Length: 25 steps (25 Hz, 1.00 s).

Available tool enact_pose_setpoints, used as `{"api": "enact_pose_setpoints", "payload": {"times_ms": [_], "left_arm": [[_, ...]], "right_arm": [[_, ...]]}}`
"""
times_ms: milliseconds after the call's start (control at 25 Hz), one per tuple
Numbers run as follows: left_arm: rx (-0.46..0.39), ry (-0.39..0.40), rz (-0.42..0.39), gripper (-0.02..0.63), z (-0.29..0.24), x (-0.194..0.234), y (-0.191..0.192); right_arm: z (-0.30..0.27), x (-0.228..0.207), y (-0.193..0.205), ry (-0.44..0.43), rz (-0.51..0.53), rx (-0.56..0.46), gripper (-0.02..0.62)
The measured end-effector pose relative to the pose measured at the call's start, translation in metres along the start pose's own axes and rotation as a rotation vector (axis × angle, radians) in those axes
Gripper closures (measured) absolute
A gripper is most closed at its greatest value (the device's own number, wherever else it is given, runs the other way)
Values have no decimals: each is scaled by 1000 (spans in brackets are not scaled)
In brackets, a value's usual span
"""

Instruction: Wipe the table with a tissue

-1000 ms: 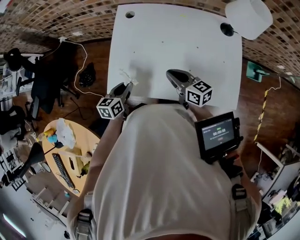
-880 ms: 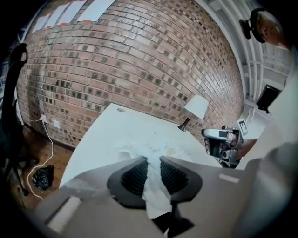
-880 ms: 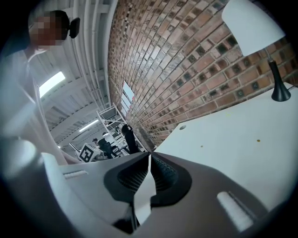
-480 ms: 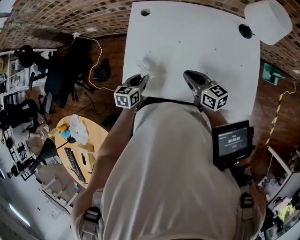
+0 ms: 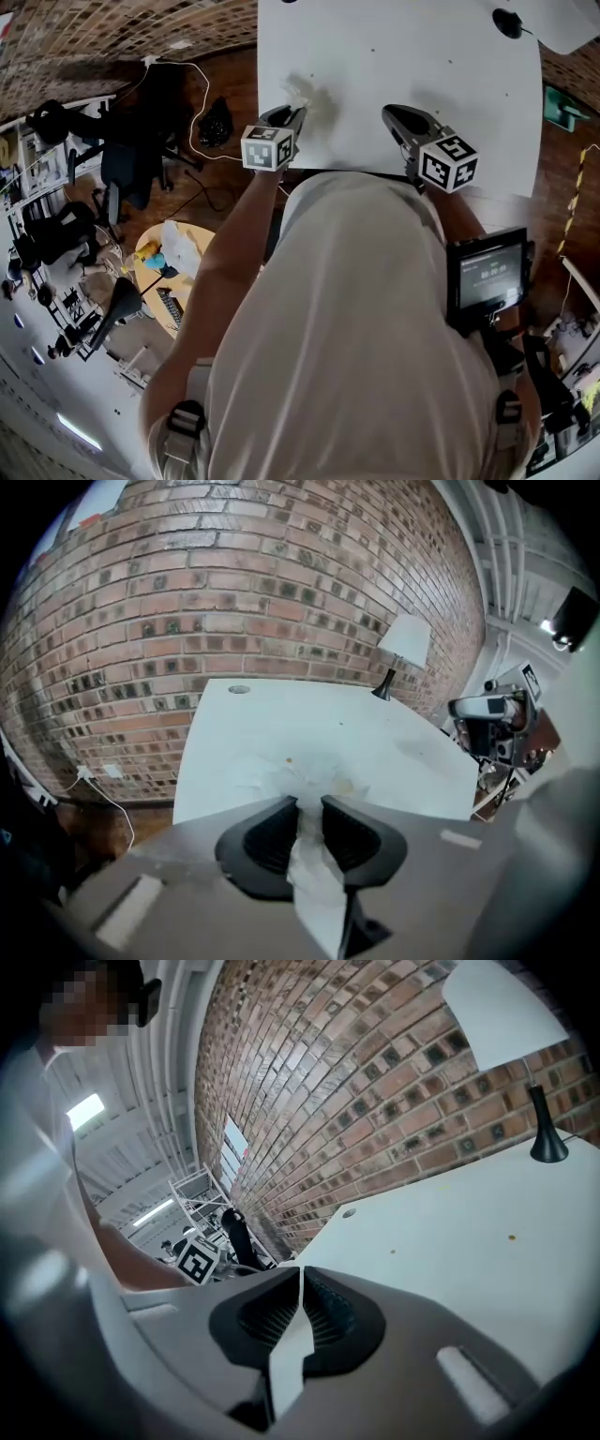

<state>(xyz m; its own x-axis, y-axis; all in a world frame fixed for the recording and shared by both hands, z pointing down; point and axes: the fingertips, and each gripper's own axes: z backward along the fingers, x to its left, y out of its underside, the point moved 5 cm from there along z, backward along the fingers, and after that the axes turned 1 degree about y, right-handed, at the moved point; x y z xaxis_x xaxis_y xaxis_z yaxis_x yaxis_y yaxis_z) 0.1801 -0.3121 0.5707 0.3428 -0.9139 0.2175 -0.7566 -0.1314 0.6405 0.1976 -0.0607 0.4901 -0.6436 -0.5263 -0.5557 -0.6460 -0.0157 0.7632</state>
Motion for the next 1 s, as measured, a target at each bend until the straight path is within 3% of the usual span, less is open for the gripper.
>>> {"api": "enact_pose_setpoints", "payload": {"times_ms": [320,640,880,1000], "left_arm": [[88,-69,-159,526,-28,41,-15],[74,-221,-159,526,-39,70,-45],[94,-239,-214,528,-58,53,-60],[111,-267,-297,534,-66,53,-55]], "right_arm": [[26,13,32,97,-87,-72,577],[53,14,41,223,-160,-148,578],[94,15,57,308,-206,-183,577],[101,13,62,334,-219,-195,577]]}}
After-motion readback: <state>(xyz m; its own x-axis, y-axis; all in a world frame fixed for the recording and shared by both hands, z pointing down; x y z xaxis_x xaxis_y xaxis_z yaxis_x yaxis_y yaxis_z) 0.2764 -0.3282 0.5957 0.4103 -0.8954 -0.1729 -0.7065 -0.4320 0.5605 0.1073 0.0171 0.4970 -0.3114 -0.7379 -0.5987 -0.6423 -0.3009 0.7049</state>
